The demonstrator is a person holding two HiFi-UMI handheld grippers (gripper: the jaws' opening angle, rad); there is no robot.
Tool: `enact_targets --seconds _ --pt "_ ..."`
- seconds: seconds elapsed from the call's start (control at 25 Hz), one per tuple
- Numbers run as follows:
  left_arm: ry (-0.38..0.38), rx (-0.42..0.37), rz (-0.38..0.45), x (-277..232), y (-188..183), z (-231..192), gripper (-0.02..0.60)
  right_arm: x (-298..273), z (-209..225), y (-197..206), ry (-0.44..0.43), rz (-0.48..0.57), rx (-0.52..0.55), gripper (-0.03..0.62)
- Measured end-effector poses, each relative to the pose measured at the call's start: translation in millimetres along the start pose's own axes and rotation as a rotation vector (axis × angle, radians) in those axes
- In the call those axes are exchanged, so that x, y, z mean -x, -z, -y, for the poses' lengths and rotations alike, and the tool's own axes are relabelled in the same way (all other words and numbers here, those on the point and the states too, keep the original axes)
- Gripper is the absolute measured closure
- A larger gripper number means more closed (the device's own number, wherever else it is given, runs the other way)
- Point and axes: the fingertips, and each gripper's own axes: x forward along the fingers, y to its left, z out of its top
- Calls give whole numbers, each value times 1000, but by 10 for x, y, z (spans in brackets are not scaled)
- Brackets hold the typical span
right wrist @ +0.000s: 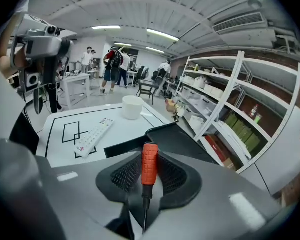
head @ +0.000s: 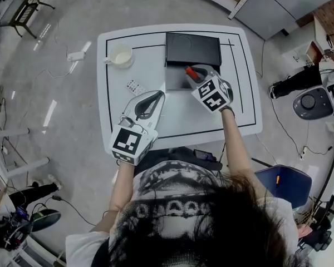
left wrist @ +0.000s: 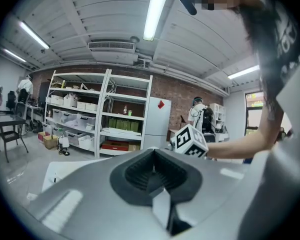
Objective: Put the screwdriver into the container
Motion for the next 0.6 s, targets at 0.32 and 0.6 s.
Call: enact_targets --seconds 0.32,0.6 --pt "-6 29 -7 -8 89 -93 581 -530 -92 247 -84 -97 -36 491" --pt "-16 48 -11 -6 149 -139 581 -754 -118 375 -122 -148 -73 491"
